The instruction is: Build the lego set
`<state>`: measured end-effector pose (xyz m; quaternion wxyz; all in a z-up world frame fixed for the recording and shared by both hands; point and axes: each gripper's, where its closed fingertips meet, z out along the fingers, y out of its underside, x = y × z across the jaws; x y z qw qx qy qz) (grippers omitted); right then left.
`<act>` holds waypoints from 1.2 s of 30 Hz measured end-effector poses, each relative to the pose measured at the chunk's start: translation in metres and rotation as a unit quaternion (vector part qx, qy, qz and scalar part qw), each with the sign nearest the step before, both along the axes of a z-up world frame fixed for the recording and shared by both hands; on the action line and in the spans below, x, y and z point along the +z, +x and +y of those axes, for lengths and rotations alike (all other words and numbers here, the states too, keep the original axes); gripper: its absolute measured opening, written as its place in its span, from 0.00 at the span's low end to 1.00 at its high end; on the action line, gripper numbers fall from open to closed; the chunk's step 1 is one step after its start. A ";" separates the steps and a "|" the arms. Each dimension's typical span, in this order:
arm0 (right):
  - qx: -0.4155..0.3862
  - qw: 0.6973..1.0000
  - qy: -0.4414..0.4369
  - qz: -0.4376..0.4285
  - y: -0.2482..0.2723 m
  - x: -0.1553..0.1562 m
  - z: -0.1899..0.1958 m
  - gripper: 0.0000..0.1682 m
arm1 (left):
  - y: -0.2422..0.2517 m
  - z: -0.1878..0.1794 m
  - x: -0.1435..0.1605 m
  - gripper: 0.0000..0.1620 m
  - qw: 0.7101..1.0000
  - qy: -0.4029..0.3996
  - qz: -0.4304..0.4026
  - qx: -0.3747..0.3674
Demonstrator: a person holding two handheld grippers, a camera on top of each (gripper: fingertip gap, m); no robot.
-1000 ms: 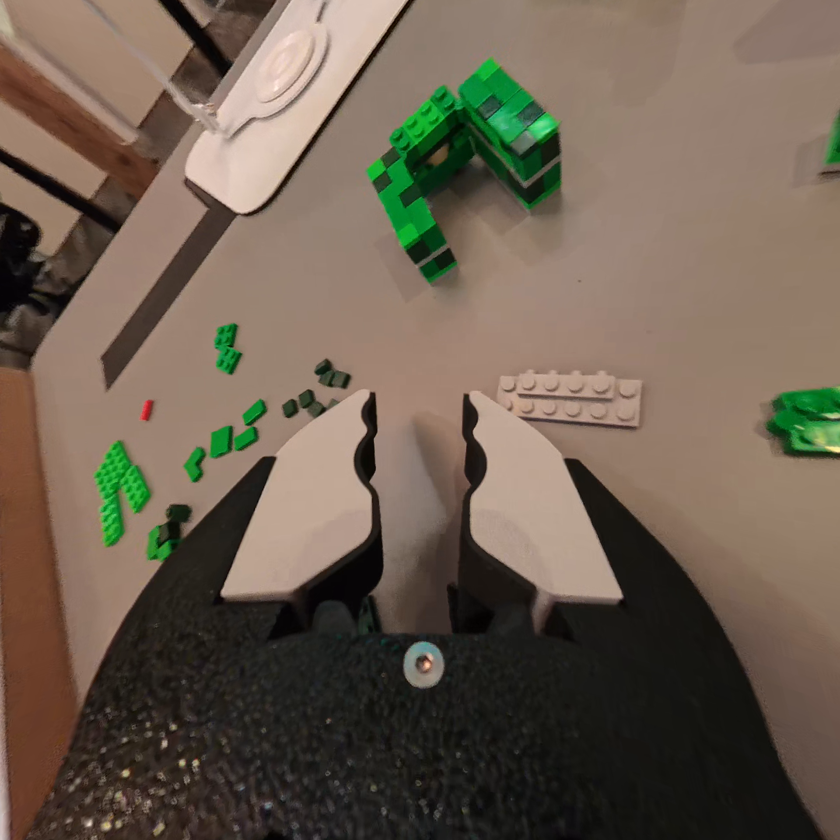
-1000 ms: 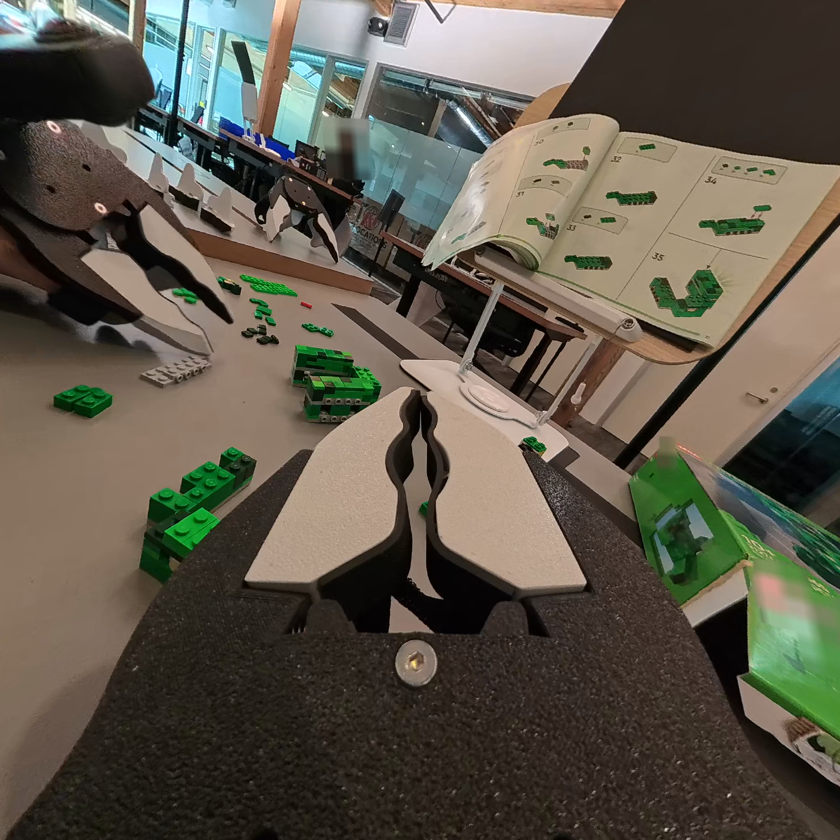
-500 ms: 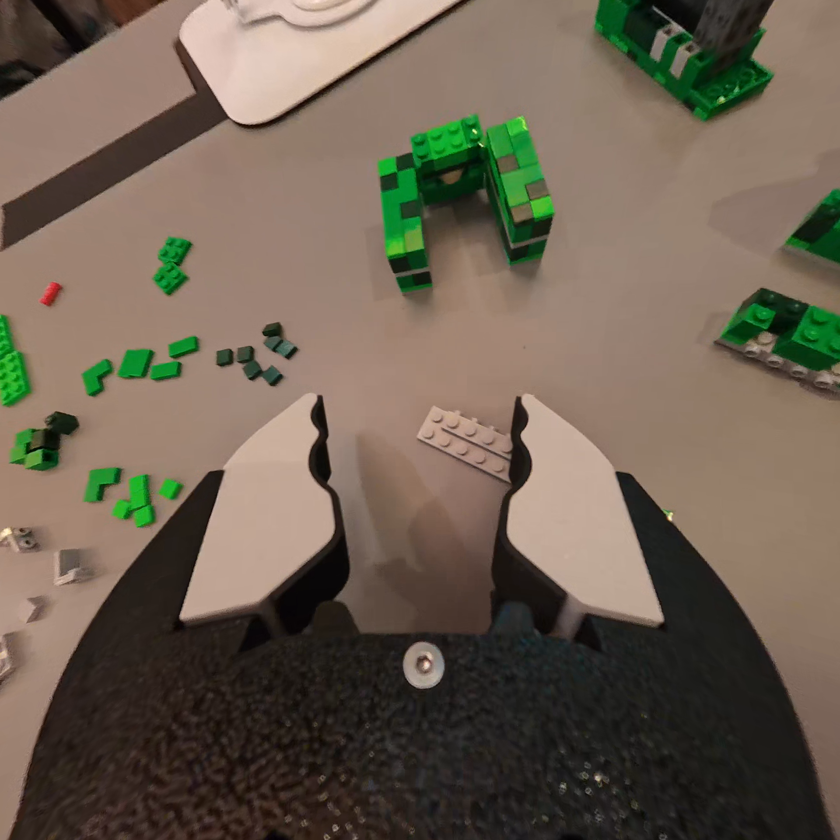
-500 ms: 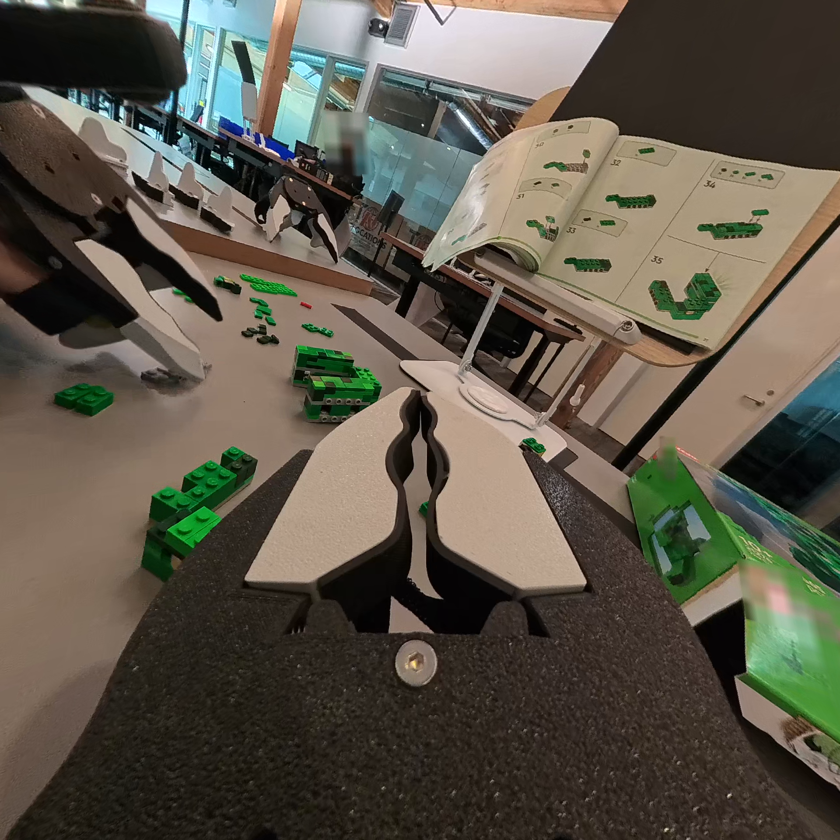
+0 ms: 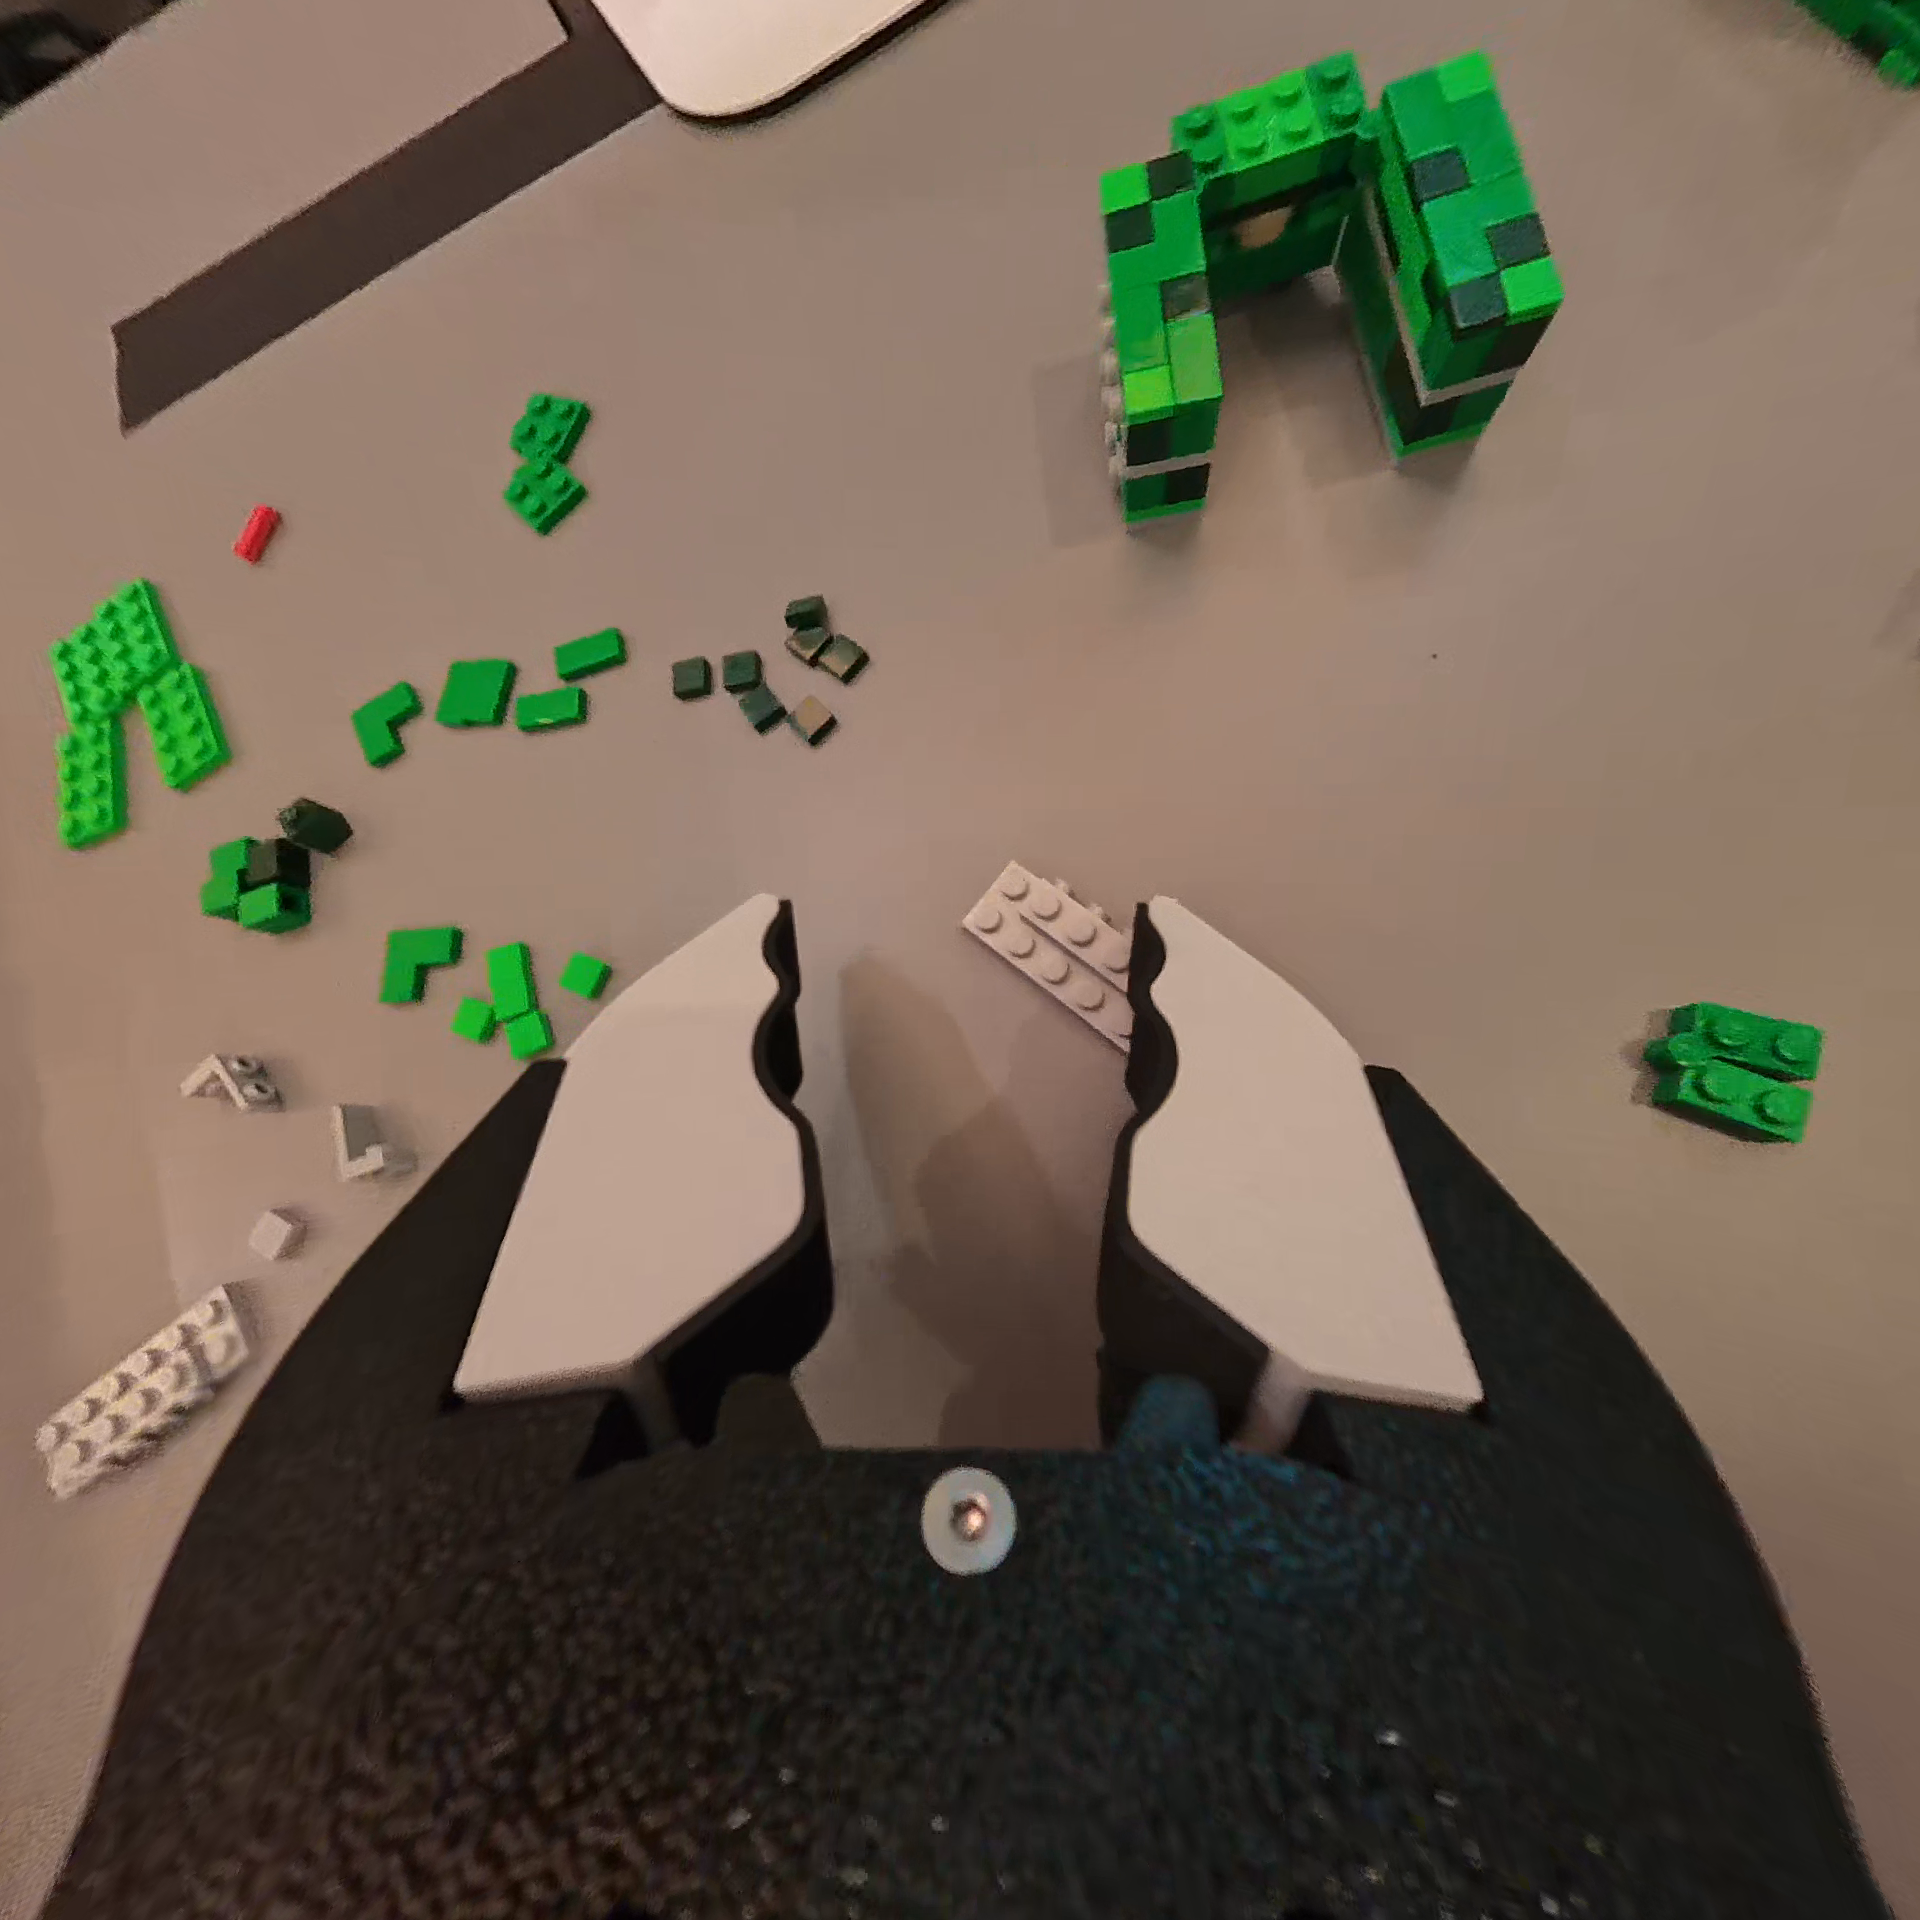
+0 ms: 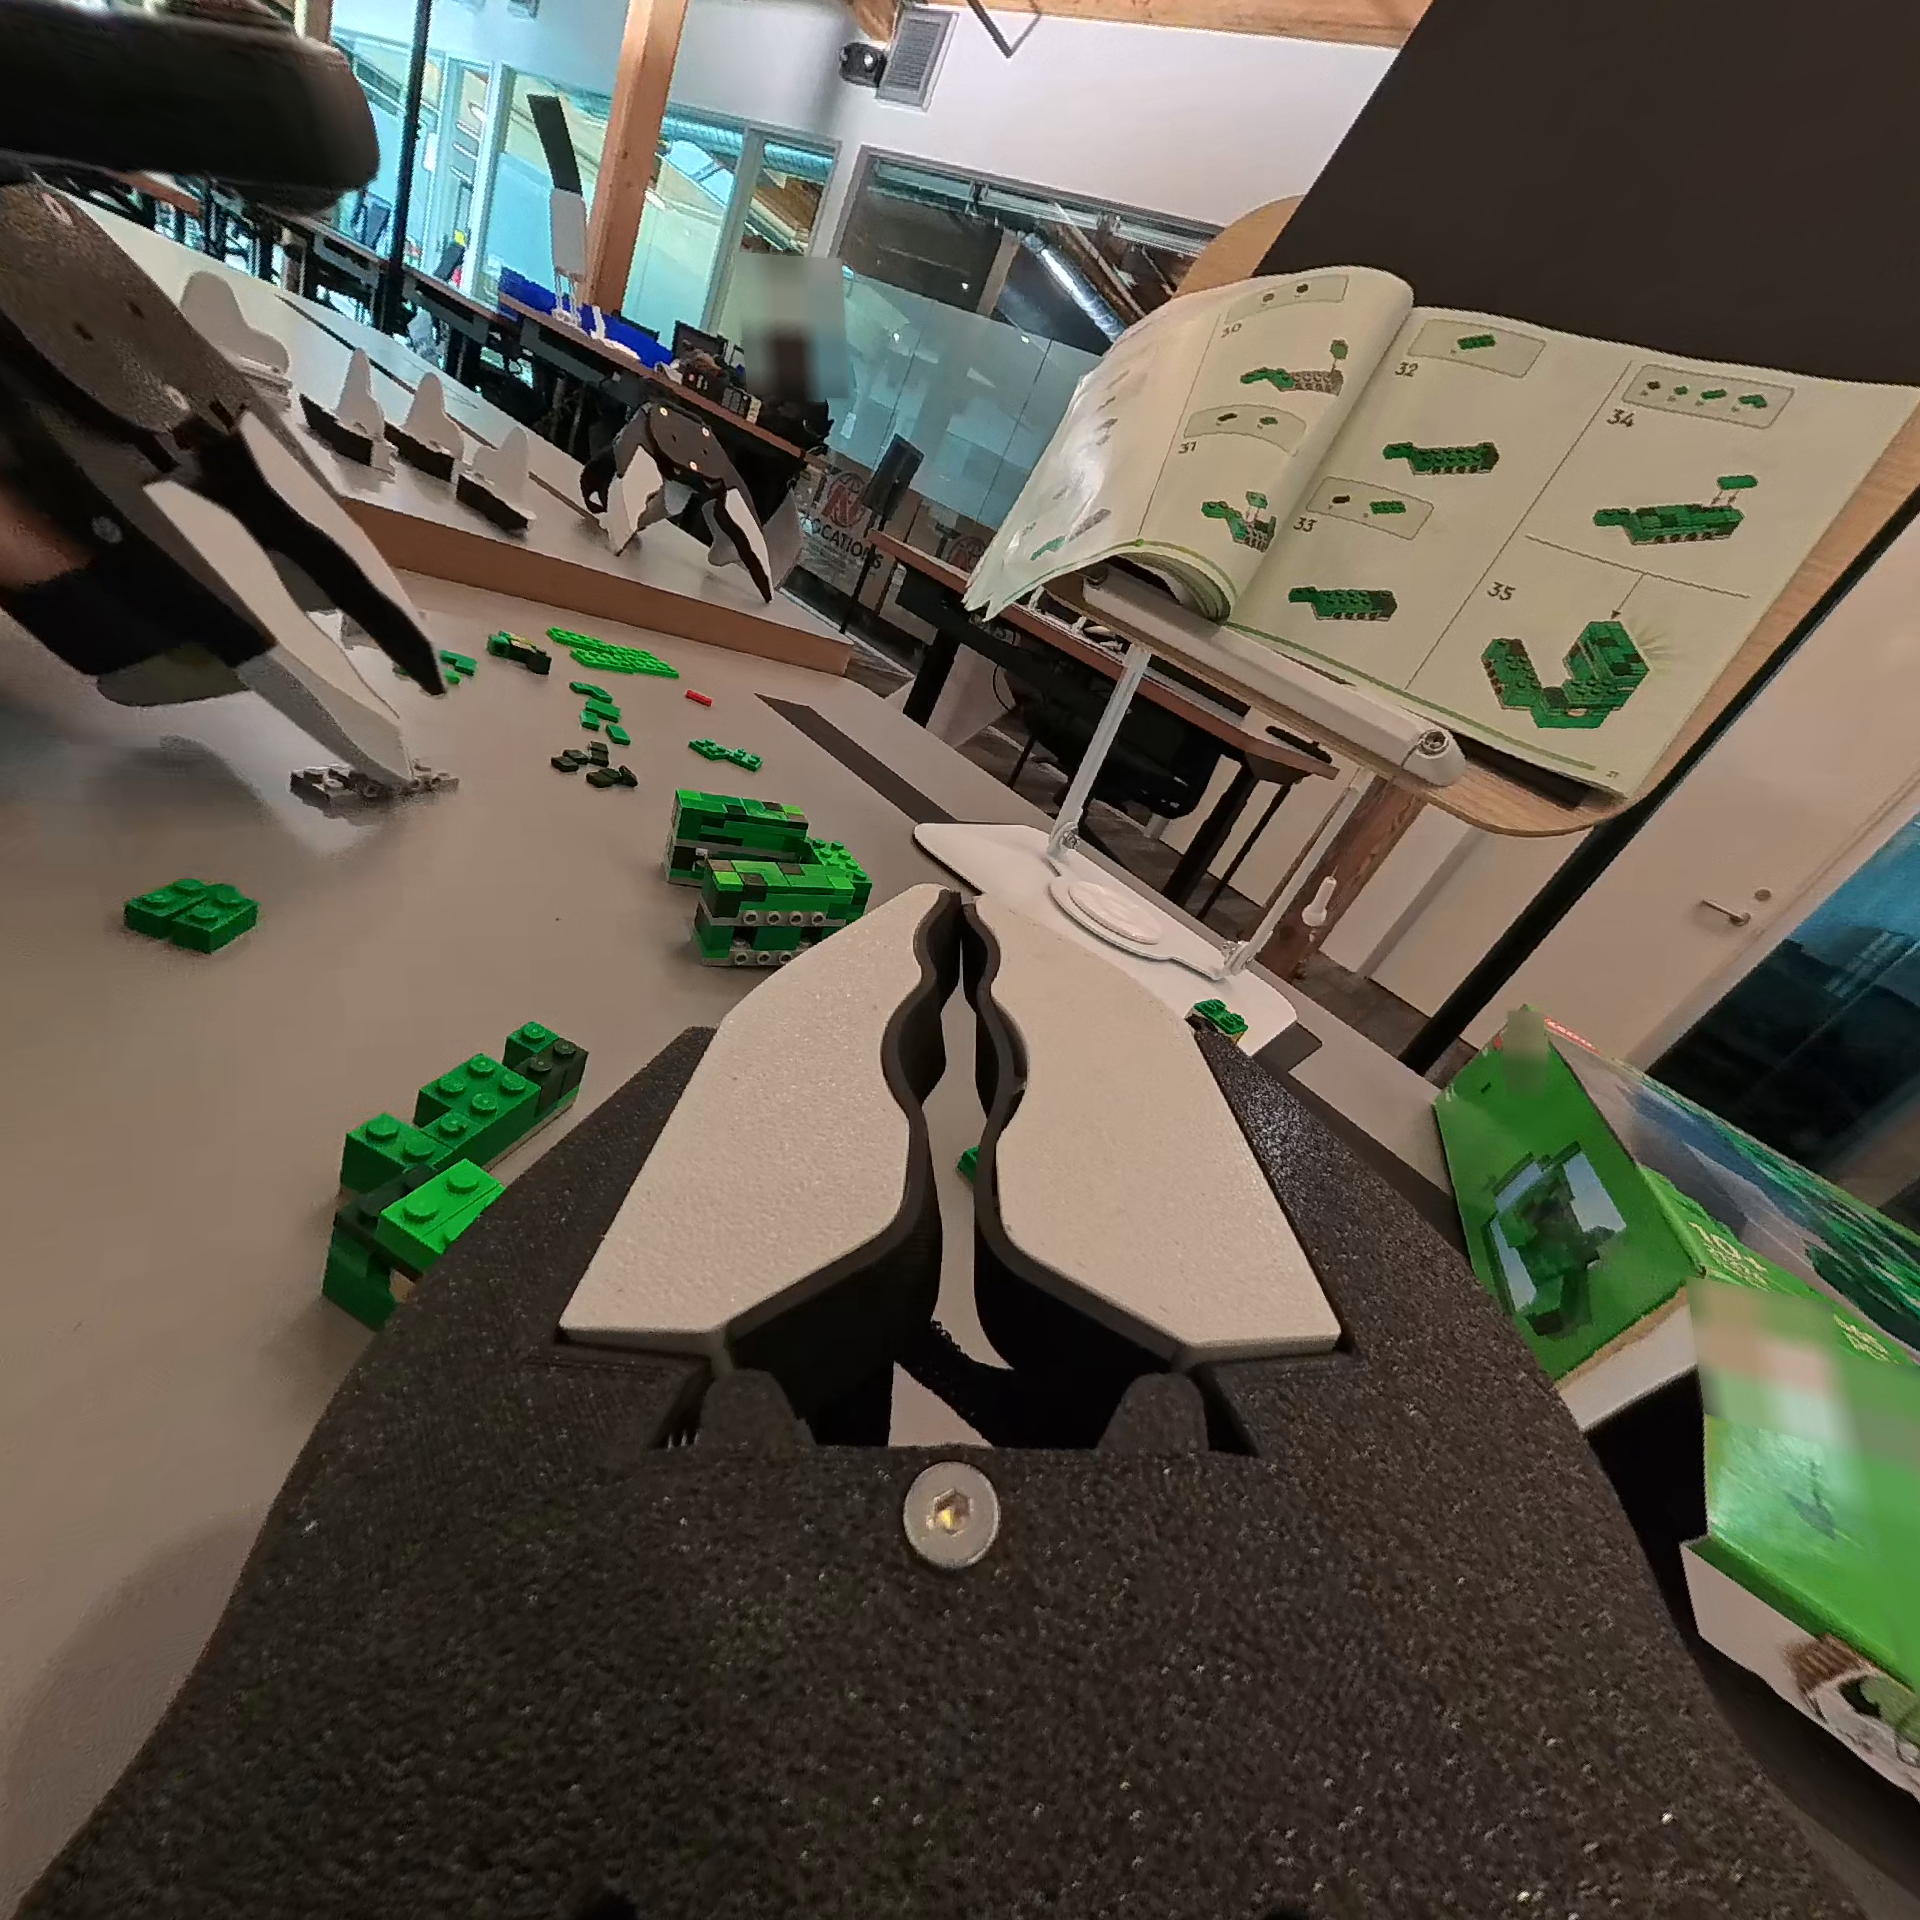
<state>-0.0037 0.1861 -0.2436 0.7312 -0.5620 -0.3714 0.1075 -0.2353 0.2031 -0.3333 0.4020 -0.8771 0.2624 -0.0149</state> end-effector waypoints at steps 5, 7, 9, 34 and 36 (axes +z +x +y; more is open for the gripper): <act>-0.001 1.000 0.001 -0.002 0.000 0.000 0.000 0.00 | -0.005 -0.005 -0.002 0.22 0.998 -0.032 -0.016 0.043; -0.001 1.000 0.001 -0.002 0.000 0.000 0.000 0.00 | -0.004 -0.006 0.000 0.21 0.998 -0.030 -0.003 0.048; -0.001 1.000 0.001 -0.002 0.000 0.000 0.000 0.00 | 0.000 -0.009 0.000 0.19 0.998 -0.040 -0.007 0.049; -0.003 1.000 0.001 -0.005 0.000 -0.001 0.001 0.00 | 0.037 -0.016 0.001 0.06 0.990 0.008 0.064 -0.126; -0.003 1.000 0.001 -0.006 0.000 -0.001 0.001 0.00 | 0.051 -0.024 0.002 0.06 0.978 0.027 0.073 -0.191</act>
